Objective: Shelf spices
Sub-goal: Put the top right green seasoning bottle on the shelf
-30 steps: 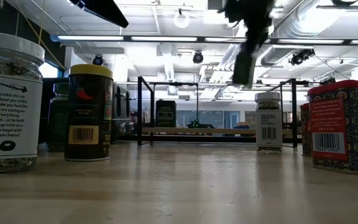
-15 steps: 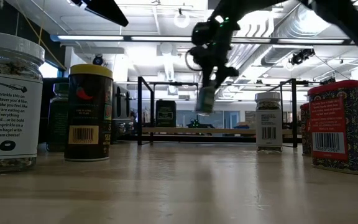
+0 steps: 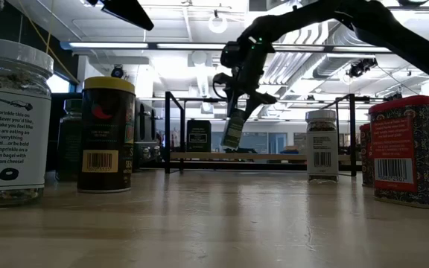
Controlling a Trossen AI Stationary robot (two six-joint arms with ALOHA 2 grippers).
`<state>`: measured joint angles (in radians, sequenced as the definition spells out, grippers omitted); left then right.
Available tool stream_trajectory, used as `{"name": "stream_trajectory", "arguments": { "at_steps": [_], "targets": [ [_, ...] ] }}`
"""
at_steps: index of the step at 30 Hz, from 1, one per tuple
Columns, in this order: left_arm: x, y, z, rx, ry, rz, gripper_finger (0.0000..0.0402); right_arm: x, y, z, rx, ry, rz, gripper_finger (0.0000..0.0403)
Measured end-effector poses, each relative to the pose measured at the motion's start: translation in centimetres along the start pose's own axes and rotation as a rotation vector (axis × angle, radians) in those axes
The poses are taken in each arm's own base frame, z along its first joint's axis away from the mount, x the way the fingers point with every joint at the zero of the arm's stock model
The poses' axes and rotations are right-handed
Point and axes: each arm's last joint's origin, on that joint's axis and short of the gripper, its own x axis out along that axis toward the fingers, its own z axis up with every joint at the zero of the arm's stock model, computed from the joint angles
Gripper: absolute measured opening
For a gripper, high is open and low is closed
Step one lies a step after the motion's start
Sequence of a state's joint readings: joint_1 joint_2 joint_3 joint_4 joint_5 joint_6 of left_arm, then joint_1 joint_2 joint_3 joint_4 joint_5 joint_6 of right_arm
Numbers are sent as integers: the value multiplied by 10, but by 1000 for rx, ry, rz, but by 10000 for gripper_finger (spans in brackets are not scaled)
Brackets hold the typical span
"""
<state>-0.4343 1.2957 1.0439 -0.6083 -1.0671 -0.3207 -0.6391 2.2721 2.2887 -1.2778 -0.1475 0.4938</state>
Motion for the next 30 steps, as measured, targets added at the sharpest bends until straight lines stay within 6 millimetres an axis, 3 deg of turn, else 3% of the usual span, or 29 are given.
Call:
{"name": "stream_trajectory", "arguments": {
  "at_steps": [13, 20, 30],
  "targets": [
    [0, 0, 0, -4, 0, -2, 1, 10, -2, 3, 18, -18, -47, 187],
    [0, 0, 0, -9, 0, -2, 1, 20, -1, 7, 37, -27, -28, 262],
    [0, 0, 0, -7, 4, -8, 1, 15, 8, 9, 23, -66, 23, 273]
  ]
}}
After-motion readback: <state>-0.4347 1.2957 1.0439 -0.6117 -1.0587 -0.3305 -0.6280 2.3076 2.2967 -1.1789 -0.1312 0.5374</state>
